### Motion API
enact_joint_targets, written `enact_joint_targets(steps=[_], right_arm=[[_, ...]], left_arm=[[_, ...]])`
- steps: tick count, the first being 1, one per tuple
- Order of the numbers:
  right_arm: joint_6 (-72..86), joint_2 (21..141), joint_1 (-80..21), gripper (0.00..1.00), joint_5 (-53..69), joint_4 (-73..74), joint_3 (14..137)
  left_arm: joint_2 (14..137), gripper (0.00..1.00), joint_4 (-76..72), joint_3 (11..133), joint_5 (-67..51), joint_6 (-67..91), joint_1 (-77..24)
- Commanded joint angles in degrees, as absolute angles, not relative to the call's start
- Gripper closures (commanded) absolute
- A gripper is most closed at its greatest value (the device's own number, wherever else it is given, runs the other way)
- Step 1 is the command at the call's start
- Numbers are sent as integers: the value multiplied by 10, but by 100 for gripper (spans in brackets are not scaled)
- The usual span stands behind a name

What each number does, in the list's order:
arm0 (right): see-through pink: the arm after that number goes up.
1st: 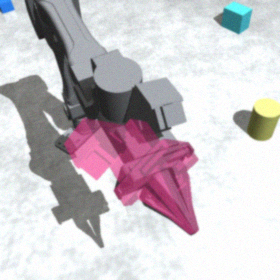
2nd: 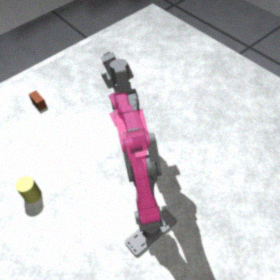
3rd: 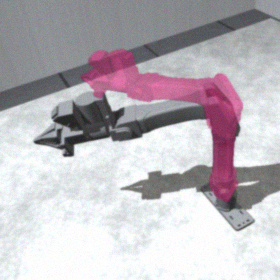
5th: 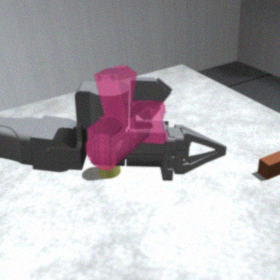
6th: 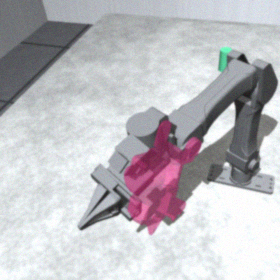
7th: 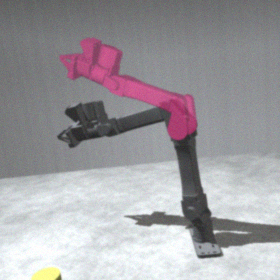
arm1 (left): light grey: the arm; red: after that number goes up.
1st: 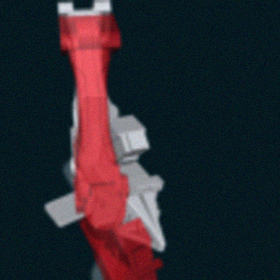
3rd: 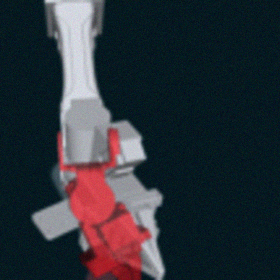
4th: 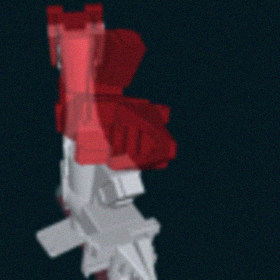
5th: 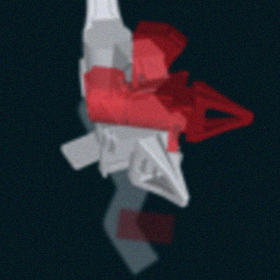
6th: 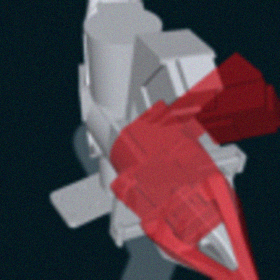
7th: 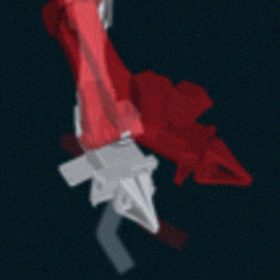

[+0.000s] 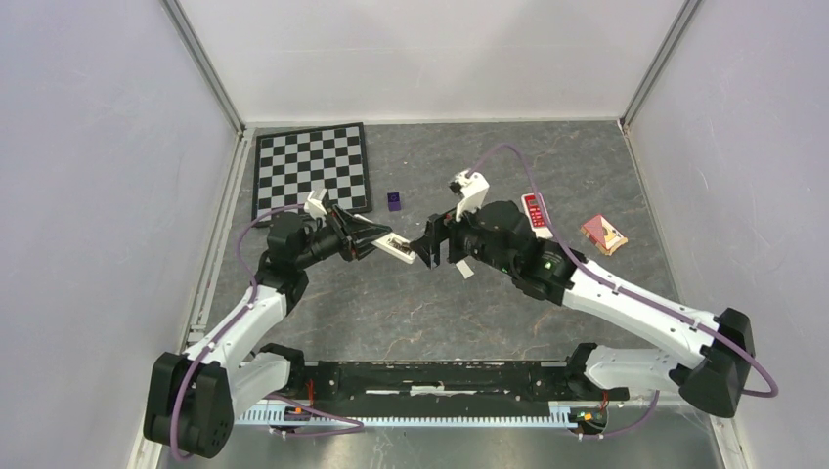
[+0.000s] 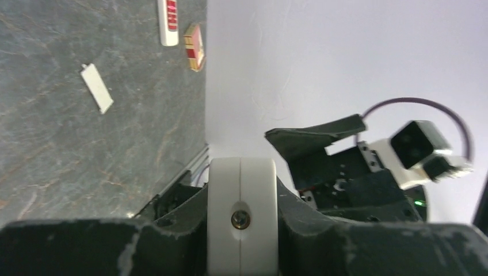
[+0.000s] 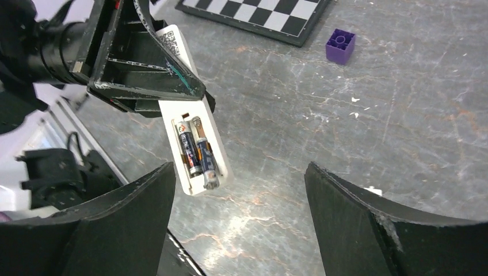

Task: Load the batteries into the remote control
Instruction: Load the battery into the remote control.

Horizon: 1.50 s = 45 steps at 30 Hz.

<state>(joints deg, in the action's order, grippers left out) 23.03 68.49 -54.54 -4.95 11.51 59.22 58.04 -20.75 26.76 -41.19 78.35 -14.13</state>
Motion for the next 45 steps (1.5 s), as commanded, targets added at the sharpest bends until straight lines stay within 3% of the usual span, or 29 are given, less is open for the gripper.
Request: enact_joint_targets(steps=[1,11,17,28,35,45], right_arm=[[332,639,-541,14,-30,-36,527],[392,587,-540,16,-43,-119,452],[476,544,-540,7,-45,-264,351],[549,551,-540,8,-42,-409,290],[543,551,-538,16,-62,-414,295],[531,592,-531,41,-43,-413,320]], left_arm=[[572,98,-301,261,-442,901,-135],[552,98,-300,270,-432,918,-134],[541,98,-297,270,-431,930,-134],[534,98,-315,272,-429,957,-135],[533,98,-324,271,-429,960,-134],[525,98,-324,272,-432,960,-134]])
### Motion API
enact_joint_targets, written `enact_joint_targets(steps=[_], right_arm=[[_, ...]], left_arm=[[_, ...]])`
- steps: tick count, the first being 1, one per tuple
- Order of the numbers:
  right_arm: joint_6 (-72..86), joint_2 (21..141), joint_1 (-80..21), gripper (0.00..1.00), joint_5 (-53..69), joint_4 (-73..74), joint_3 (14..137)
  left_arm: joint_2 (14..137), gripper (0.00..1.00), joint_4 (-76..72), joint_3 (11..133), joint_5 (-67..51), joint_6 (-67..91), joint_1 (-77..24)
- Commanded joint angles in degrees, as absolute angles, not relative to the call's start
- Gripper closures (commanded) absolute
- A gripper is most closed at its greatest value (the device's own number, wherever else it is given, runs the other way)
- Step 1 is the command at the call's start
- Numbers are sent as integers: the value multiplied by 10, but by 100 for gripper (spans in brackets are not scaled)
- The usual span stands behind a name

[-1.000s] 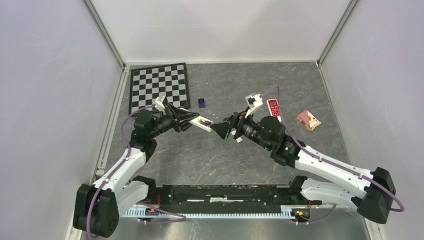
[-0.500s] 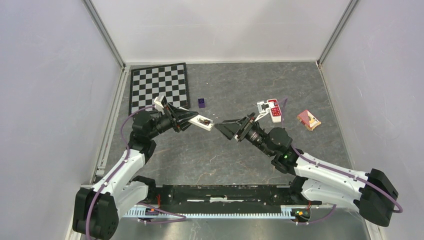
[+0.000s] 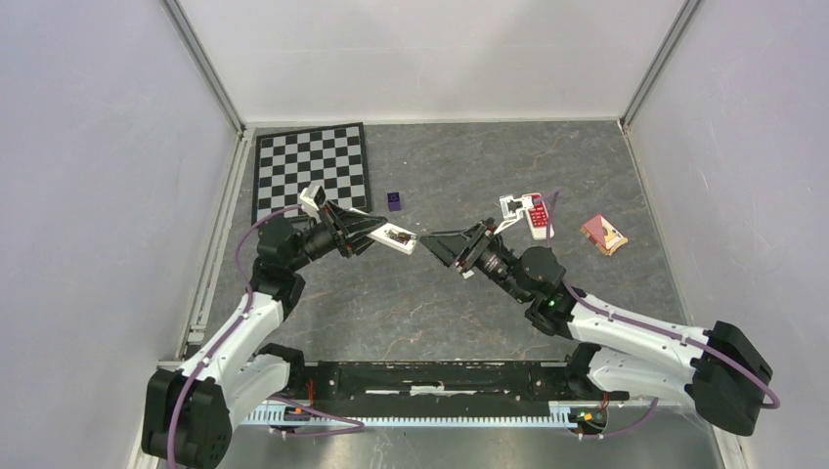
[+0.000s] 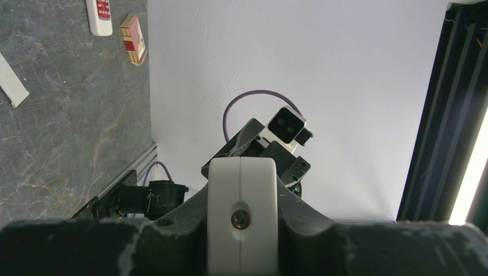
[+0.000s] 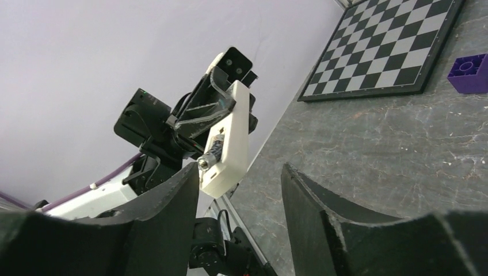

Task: Load the batteries into the remote control
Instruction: Load the battery into the remote control.

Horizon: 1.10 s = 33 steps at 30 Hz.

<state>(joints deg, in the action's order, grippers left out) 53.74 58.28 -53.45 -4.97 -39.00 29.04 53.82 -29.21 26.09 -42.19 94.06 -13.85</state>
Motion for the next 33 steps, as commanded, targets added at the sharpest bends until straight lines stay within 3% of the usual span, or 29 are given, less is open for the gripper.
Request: enact_joint_targets(steps=[1,20,33], right_arm=[[530,594,-531,42,-42,-414,321],[525,630,-530,45,-12,-412,336],[527,550,-529,43,-58,-409,293]], left_arm=[[524,98,-324,272,-432,960,-134],[520,98,-325,286,-441,943,-134],[521,98,-274,300,-440,890,-134]])
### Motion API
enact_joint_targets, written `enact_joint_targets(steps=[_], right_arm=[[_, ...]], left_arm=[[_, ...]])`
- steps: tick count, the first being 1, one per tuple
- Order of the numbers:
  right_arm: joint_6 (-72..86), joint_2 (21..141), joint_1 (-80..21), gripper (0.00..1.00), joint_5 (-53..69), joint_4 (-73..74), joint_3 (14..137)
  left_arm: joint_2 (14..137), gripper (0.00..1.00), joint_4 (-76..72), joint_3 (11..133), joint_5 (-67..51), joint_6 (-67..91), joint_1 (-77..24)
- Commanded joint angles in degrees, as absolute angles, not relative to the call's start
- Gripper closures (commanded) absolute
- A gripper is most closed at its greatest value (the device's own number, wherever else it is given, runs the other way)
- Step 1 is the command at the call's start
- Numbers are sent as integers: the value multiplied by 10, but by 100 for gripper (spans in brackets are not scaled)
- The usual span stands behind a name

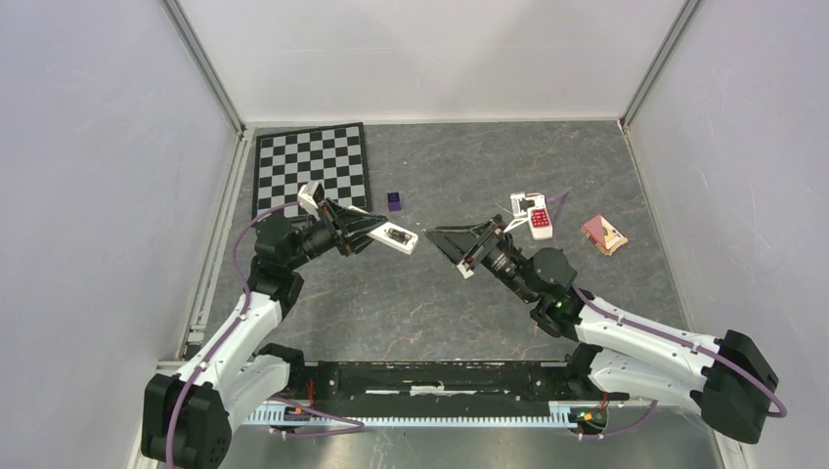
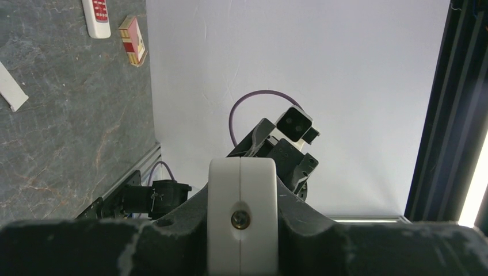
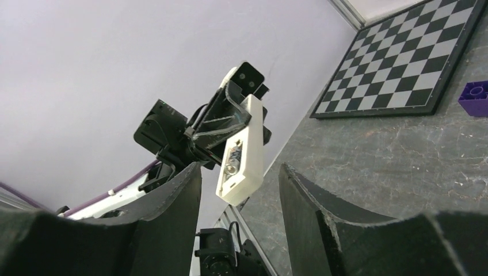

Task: Load the batteries into the remote control
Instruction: Load the battery into the remote control.

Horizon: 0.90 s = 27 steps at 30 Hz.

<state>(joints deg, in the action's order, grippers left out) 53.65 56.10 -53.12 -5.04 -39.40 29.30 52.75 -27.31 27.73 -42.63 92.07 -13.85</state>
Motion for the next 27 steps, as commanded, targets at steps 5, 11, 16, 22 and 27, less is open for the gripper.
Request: enact_joint_targets(steps=[5,11,16,22,27], right_arm=[[534,586,-529,30,-17,-408,324],[580,616,-529,23,-12,-409,326],[590,624,-528,23,-11,-409,331],[593,625,-527,23,-16,-408,330],[597,633,-524,26,-15,-408,331]], left_arm=[[520,98,-274,301,-445,887,-135],[519,98,-279,302,-453,894,-134],[519,98,-285,303,-456,896,-134],[521,98,-292,305,-458,896,-134],[522,98,-300,308,-464,900,-134]])
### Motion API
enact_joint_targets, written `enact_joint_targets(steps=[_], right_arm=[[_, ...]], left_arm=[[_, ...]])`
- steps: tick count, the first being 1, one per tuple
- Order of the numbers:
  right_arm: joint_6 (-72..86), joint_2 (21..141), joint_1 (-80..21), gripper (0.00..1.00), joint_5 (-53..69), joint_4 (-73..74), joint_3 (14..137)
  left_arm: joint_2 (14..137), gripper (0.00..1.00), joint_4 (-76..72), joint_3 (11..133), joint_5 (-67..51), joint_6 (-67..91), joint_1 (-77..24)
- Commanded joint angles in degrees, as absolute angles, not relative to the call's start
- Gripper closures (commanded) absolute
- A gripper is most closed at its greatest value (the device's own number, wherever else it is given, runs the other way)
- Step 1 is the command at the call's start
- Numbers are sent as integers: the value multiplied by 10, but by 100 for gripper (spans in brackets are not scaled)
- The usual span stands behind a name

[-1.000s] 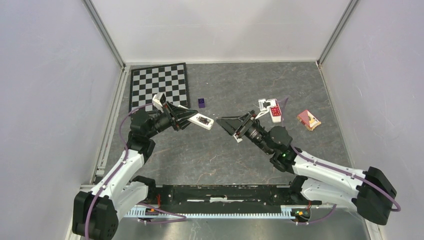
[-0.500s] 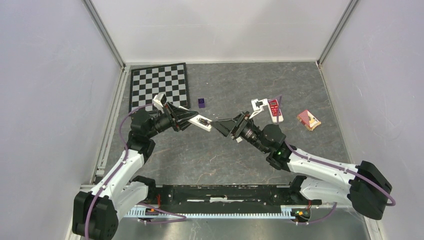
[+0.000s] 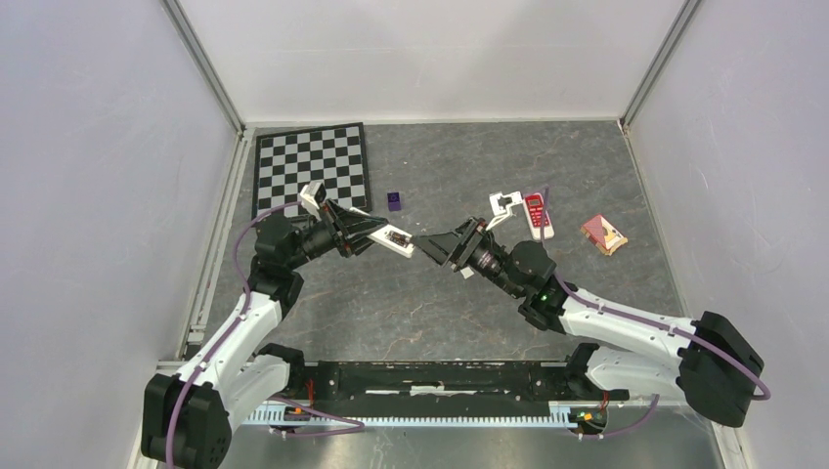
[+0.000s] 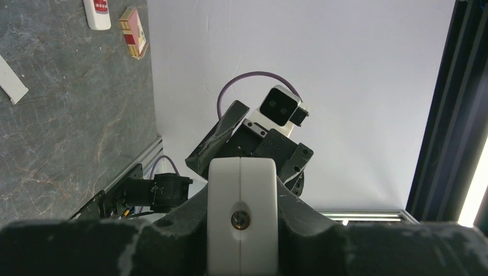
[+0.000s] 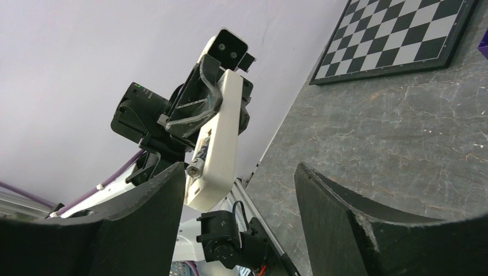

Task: Load the batteries into the remote control
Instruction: Load the battery into the remote control.

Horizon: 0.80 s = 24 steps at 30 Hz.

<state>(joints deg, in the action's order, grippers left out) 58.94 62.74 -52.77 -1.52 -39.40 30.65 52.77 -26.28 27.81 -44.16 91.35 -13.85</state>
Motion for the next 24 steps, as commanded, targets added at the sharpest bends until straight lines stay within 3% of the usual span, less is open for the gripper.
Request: enact_joint_targets(steps=[1,16,24], right_arm=[[596,634,-524,27,-14,-408,332],[595,651,-520,30,-9,-395,329],[576,608,-516,24,-24,-395,297]], left_arm=[[522,98,-302,308,-465,901,-134],[521,98,-332,309,-468,896,-136],[512,98,-306,302,-443,882,-136]])
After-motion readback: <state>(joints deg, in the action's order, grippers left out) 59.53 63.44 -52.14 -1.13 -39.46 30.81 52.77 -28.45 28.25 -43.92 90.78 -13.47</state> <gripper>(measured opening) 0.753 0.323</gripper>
